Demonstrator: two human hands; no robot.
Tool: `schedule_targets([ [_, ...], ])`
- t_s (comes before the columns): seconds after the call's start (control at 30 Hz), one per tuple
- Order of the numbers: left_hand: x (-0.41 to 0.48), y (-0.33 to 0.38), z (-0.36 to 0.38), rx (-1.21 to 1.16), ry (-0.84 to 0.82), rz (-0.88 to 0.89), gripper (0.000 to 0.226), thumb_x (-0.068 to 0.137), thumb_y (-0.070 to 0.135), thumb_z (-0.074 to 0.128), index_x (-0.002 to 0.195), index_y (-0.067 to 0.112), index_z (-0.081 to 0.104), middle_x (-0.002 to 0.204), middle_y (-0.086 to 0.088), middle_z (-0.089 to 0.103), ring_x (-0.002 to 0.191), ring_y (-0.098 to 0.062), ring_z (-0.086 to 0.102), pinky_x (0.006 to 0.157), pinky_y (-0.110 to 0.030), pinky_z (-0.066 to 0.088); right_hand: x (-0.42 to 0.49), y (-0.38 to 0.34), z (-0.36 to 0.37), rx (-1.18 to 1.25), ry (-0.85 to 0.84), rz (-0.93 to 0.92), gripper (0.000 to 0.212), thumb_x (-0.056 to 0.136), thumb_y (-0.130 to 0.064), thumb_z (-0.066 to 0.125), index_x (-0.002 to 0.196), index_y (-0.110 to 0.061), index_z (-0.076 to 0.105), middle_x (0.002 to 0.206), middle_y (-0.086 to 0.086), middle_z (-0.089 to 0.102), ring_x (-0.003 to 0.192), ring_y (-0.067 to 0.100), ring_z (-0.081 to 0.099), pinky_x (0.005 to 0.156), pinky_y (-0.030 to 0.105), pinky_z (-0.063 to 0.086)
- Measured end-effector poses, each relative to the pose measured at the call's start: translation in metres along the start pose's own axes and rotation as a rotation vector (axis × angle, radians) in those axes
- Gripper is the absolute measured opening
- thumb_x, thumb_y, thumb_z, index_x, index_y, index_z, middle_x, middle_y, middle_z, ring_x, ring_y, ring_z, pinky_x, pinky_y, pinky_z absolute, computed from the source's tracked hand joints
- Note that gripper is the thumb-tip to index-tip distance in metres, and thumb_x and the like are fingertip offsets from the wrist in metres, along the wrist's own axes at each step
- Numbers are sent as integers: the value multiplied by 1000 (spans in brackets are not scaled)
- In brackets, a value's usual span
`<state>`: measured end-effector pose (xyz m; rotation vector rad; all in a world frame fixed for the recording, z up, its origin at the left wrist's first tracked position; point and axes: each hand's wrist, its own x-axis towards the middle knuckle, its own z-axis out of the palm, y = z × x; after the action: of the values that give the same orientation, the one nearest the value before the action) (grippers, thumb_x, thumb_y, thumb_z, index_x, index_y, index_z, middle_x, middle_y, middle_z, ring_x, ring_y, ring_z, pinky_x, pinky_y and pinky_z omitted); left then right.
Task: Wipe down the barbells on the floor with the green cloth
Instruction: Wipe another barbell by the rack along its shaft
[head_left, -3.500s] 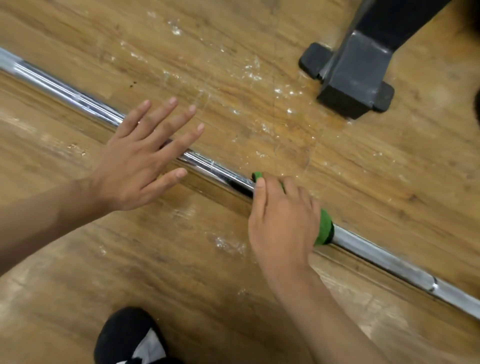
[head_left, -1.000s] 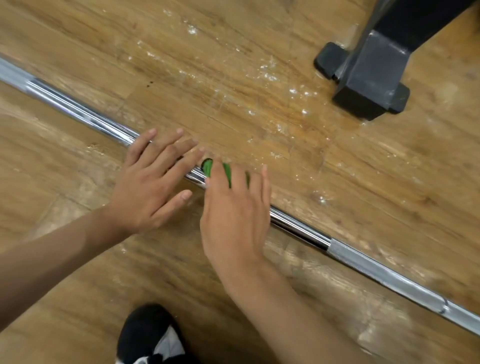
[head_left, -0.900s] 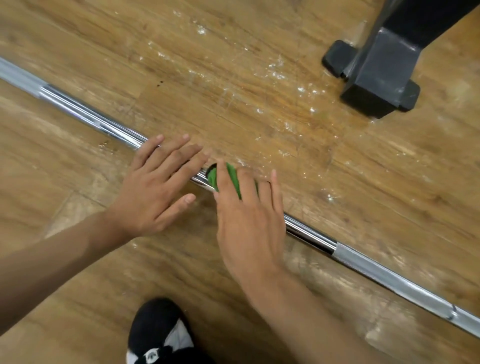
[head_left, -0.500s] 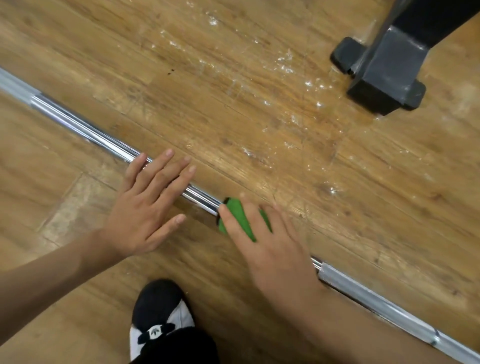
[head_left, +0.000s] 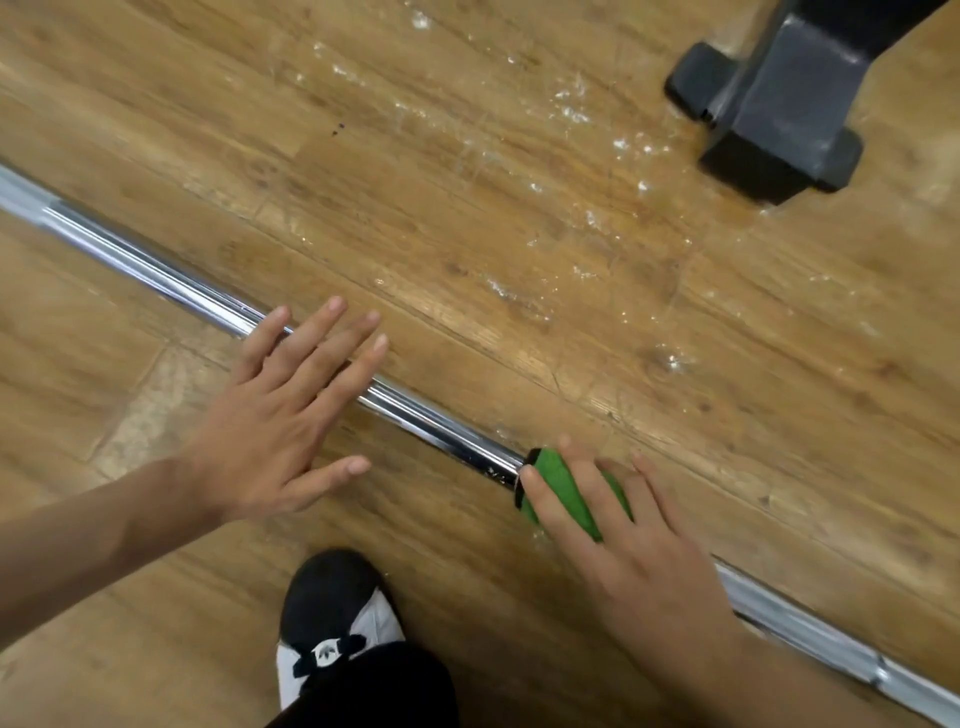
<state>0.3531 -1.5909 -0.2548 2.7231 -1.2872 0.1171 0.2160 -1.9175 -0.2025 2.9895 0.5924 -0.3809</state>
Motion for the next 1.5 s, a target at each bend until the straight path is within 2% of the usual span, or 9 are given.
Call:
schedule_targets([
  [0.17,27,-4,-2,11,-2,-7,87,105,67,14,165,4,20,171,-16,22,160,-36,16,127,-57,10,91,-48,-13,52,178,55,68,96,-8,30,163,-22,27,159,19,41,108,42,58,117,56,33],
  [0.37,68,-19,-2,-2,12,5,87,104,67,10,164,5,23,169,-15,28,160,-34,14,128,-56,14,56,15,-6,32,165,116,106,69,12,55,164,-21,20,155,22,42,118,43,50,119,57,28],
  [0.47,89,-24,5,-4,92,-16,85,105,65,13,162,4,32,162,-16,43,159,-33,19,128,-54,15,22,57,0,-28,79,214,112,74,10,74,165,-19,16,147,23,46,114,44,51,120,59,29],
  [0.6,110,-27,19,-3,187,-54,82,105,62,18,150,1,50,150,-18,54,155,-35,32,125,-56,20,47,67,1,-11,147,229,65,106,-29,50,163,-13,24,138,24,54,114,46,52,109,61,41],
  [0.67,118,-29,23,10,194,-70,79,105,60,19,146,1,52,144,-19,57,150,-36,39,125,-56,22,85,53,-6,25,212,242,61,109,-38,42,162,-13,28,136,20,57,113,44,53,103,57,45],
  [0.87,142,-44,26,21,206,-82,74,106,59,19,146,4,50,142,-17,54,145,-36,43,127,-52,20,181,30,-34,91,226,285,64,103,-49,47,158,-17,37,134,12,59,114,37,56,103,49,44],
  [1.13,165,-40,36,0,262,-158,85,102,69,14,146,5,50,145,-17,53,154,-33,31,127,-53,15,72,112,-17,77,92,515,58,96,-52,55,134,-10,54,117,16,61,101,34,52,89,47,44],
  [1.3,172,-45,34,14,262,-145,85,102,69,14,151,7,46,151,-16,50,156,-31,28,127,-52,17,143,66,-21,62,207,442,77,93,-61,51,154,-17,36,139,15,53,122,35,53,106,51,42],
  [1.5,188,-55,37,27,295,-127,68,108,55,17,145,11,53,142,-12,56,145,-32,42,118,-49,25,191,58,-29,73,235,349,82,93,-45,60,162,-15,26,141,16,50,121,36,53,111,48,39],
])
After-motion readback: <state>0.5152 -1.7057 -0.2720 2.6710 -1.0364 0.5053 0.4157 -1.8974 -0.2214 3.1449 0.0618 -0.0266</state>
